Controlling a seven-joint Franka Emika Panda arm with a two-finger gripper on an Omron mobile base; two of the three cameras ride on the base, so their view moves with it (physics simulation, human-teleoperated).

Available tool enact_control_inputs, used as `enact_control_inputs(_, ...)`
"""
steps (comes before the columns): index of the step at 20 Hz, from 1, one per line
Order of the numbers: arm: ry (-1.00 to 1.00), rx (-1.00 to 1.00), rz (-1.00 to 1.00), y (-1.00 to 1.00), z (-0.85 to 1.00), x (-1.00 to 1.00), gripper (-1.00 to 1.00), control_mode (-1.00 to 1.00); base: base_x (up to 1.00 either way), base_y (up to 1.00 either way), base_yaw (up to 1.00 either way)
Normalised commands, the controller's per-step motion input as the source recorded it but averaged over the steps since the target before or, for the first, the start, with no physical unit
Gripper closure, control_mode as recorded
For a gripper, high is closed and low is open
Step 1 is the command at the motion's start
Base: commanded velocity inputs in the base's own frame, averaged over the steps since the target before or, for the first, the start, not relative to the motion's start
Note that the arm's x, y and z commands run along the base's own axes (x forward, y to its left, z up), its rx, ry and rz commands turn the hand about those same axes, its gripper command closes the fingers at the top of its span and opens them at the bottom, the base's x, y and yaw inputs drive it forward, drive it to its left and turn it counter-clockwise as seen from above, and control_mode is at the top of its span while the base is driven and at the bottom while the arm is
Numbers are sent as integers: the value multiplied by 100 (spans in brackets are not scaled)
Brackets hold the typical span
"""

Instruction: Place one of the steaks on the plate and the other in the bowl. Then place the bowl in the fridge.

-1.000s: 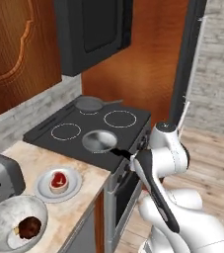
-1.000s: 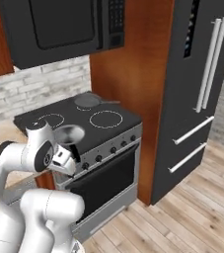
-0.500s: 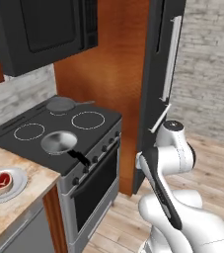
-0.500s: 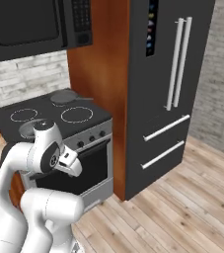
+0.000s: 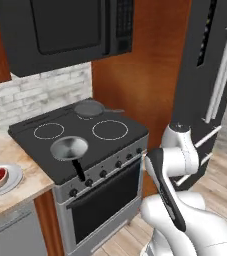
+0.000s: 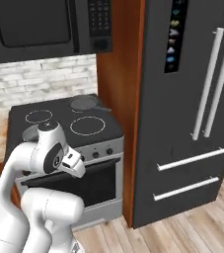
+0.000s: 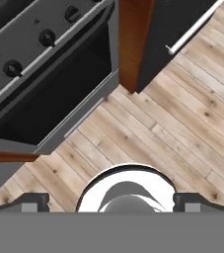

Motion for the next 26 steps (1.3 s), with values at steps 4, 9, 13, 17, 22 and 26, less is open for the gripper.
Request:
enact_control_inputs(4,0,0,0,0,0,0,-100,100,-9,-73,68)
enact_control_inputs(9,0,0,0,0,0,0,-100,100,-45,-94,67)
enact_control_inputs(13,0,0,0,0,0,0,-100,100,-81,-66,52)
enact_control_inputs(17,0,0,0,0,0,0,-100,100,-71,-62,17)
enact_control_inputs(22,0,0,0,0,0,0,-100,100,-18,-93,3)
enact_control_inputs(26,0,0,0,0,0,0,-100,100,0,-100,5)
